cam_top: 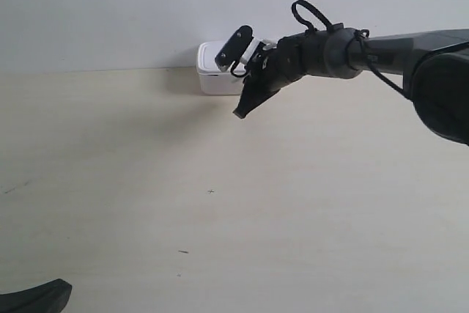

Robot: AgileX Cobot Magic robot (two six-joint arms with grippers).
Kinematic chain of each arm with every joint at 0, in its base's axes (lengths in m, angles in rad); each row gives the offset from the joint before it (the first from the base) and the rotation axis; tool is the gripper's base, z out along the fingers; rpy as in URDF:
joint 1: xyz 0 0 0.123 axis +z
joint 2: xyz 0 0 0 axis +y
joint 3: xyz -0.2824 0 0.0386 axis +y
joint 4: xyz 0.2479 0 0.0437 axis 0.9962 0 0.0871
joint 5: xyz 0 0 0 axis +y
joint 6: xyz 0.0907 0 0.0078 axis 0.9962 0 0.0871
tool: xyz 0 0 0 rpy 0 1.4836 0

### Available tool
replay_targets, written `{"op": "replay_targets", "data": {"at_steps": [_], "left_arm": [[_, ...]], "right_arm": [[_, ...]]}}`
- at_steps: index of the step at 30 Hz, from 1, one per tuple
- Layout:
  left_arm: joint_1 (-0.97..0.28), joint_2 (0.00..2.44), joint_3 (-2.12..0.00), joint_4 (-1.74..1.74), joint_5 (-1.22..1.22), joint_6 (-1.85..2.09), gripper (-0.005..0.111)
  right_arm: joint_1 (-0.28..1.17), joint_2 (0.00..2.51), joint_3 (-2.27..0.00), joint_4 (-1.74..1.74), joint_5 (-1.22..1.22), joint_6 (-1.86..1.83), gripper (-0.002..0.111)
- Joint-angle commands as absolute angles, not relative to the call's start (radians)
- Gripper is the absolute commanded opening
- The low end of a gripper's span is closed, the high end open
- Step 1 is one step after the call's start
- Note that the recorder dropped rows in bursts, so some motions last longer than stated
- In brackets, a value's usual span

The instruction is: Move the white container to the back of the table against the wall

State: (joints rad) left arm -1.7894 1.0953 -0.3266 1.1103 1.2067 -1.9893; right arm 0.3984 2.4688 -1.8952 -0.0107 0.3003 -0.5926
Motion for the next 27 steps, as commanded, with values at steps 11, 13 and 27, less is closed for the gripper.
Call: {"op": "replay_targets", "data": {"at_steps": [11, 13, 27], "left_arm": [[-1.796, 1.089, -0.325, 1.181, 1.221, -1.968, 0.0], [-1.796, 1.089, -0.325, 1.212, 1.221, -1.971, 0.0], [-1.787, 1.089, -0.325, 1.555, 1.036, -2.097, 0.0]], "right_arm": [[0.395, 2.055, -1.309, 0.24, 0.11, -0.598, 0.0], [0.395, 1.982, -1.225, 0.278, 0.089, -0.598, 0.0], [0.395, 1.317, -0.671, 0.417, -0.078, -0.496, 0.0]]}}
